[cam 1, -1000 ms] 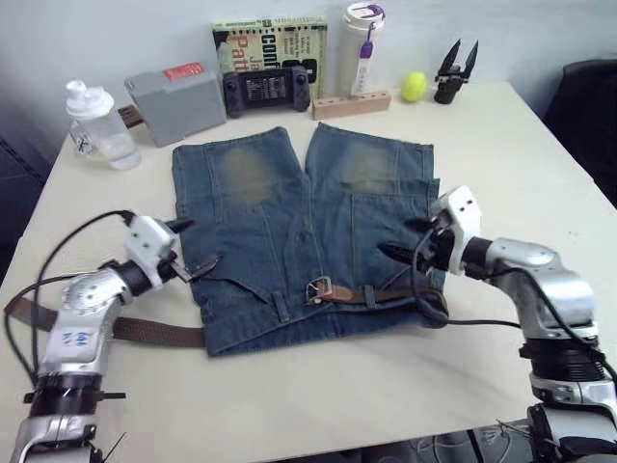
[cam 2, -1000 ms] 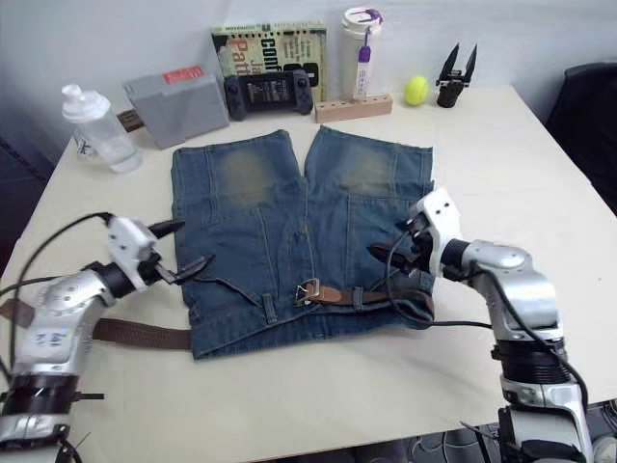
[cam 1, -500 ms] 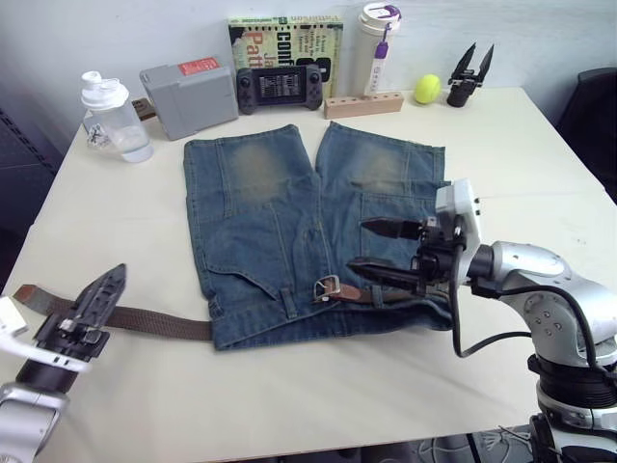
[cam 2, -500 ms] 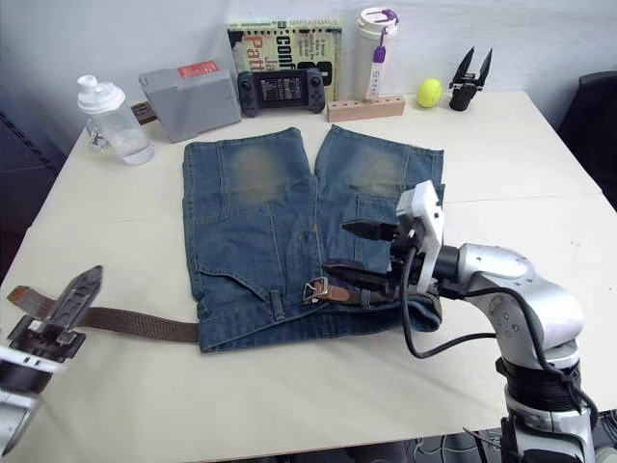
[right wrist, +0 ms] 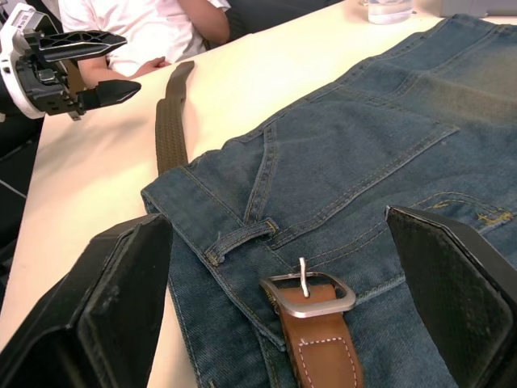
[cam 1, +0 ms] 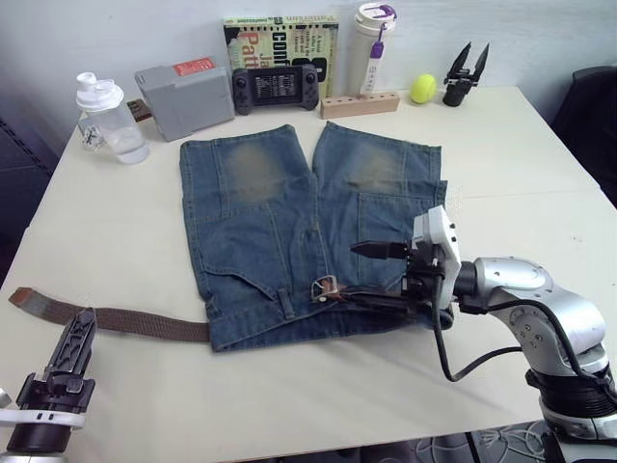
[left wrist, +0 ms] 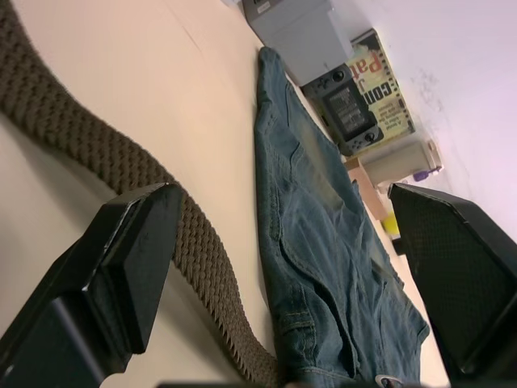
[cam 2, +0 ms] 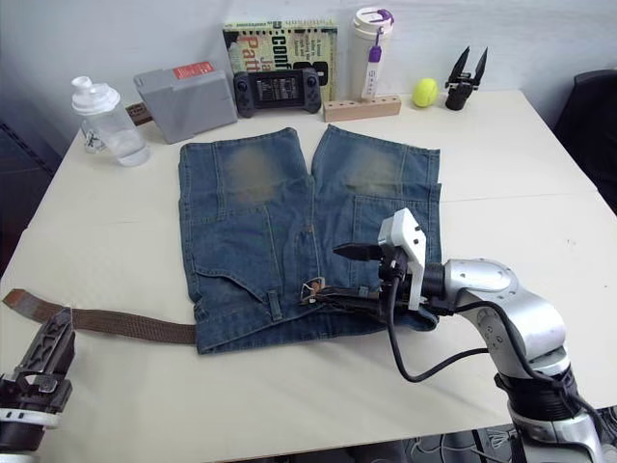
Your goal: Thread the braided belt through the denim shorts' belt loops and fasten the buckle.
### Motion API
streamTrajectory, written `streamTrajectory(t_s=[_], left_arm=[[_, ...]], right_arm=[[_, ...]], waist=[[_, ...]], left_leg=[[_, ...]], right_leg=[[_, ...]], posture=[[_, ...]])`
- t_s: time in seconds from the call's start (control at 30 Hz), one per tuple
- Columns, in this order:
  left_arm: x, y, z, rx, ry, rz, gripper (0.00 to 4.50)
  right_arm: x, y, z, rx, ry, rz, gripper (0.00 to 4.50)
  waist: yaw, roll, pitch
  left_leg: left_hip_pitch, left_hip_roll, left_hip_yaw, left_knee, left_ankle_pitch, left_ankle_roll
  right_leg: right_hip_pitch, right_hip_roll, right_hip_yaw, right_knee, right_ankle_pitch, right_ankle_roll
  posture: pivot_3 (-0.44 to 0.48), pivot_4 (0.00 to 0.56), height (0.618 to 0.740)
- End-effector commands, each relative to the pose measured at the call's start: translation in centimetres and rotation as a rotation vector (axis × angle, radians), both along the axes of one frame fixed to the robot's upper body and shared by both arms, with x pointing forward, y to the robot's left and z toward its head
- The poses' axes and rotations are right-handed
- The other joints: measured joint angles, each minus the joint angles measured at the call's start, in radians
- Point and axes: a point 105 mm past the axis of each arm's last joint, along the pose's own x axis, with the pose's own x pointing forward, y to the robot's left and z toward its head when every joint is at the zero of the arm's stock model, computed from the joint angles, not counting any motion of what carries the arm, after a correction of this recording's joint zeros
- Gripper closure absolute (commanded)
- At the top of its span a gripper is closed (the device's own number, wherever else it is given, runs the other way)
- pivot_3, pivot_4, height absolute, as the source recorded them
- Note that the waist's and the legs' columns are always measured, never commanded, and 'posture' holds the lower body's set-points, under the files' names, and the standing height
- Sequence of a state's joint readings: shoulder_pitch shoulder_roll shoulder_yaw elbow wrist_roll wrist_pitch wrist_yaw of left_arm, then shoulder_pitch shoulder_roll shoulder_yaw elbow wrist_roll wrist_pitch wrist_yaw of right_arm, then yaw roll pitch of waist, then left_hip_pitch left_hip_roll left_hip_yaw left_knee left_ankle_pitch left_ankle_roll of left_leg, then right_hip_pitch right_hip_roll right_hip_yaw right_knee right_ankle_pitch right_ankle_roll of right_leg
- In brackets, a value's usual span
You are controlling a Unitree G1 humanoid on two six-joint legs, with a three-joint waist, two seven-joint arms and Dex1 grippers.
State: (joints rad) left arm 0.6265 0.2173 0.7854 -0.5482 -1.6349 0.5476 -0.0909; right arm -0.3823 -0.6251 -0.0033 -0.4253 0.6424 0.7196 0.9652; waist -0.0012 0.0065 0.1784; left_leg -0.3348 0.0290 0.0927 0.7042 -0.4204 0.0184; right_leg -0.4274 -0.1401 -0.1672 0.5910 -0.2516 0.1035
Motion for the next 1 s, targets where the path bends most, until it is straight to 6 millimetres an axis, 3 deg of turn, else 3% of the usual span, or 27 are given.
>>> streamTrajectory(t_s=[0.03,0.2,0.33,0.47,0.73,0.83,1.0], left_arm=[[-1.1,0.7,0.2,-0.012,0.002,0.024,0.00],[-0.2,1.6,-1.1,-0.057,0.047,-0.007,0.00],[3.0,3.2,-2.1,-0.117,0.132,-0.003,0.00],[4.5,4.3,-2.2,-0.203,0.139,0.034,0.00],[4.6,4.5,-4.8,-0.282,0.239,0.063,0.00],[5.0,4.1,-5.0,-0.294,0.239,0.056,0.85],[5.7,3.2,-5.1,-0.296,0.243,0.034,3.20]], right_arm=[[-0.2,0.0,0.2,-0.004,-0.036,-0.007,0.03],[0.1,-0.2,0.4,-0.001,-0.052,-0.037,0.03],[0.0,-0.2,0.3,-0.005,-0.055,-0.048,0.03],[0.0,-0.1,0.5,-0.002,-0.059,-0.059,0.03],[0.3,-0.2,0.8,0.008,-0.062,-0.089,0.03],[0.4,-0.3,0.9,0.012,-0.065,-0.100,0.00],[0.5,-0.3,1.1,0.013,-0.069,-0.106,0.00]], waist=[[0.001,0.000,0.000],[0.001,0.000,0.000],[0.007,0.000,0.000],[-0.003,-0.001,-0.001],[-0.001,0.001,-0.002],[0.000,0.003,-0.003],[0.003,0.003,-0.003]], left_leg=[[0.000,0.000,0.000,0.000,0.000,0.000],[0.000,0.000,0.000,0.000,0.000,0.000],[0.000,0.000,-0.001,0.000,0.000,0.000],[0.000,0.000,0.000,0.000,0.000,0.000],[0.002,0.000,0.002,0.000,0.000,-0.001],[0.003,0.000,0.003,-0.001,0.000,-0.001],[0.003,0.000,0.004,-0.001,0.000,-0.002]], right_leg=[[0.000,0.000,0.000,0.000,0.000,0.000],[0.000,0.000,0.000,0.000,-0.001,-0.001],[0.000,0.000,-0.001,0.002,-0.001,-0.002],[0.000,0.000,-0.001,0.002,-0.001,-0.001],[0.000,0.003,0.001,0.002,0.000,-0.001],[0.000,0.003,0.002,0.002,0.000,-0.001],[0.000,0.004,0.003,0.002,0.000,-0.001]], posture=[[0.000,0.150,0.722],[0.000,0.150,0.722],[0.000,0.150,0.722],[0.000,0.150,0.722],[0.000,0.150,0.722],[0.000,0.150,0.722],[0.000,0.150,0.722]])
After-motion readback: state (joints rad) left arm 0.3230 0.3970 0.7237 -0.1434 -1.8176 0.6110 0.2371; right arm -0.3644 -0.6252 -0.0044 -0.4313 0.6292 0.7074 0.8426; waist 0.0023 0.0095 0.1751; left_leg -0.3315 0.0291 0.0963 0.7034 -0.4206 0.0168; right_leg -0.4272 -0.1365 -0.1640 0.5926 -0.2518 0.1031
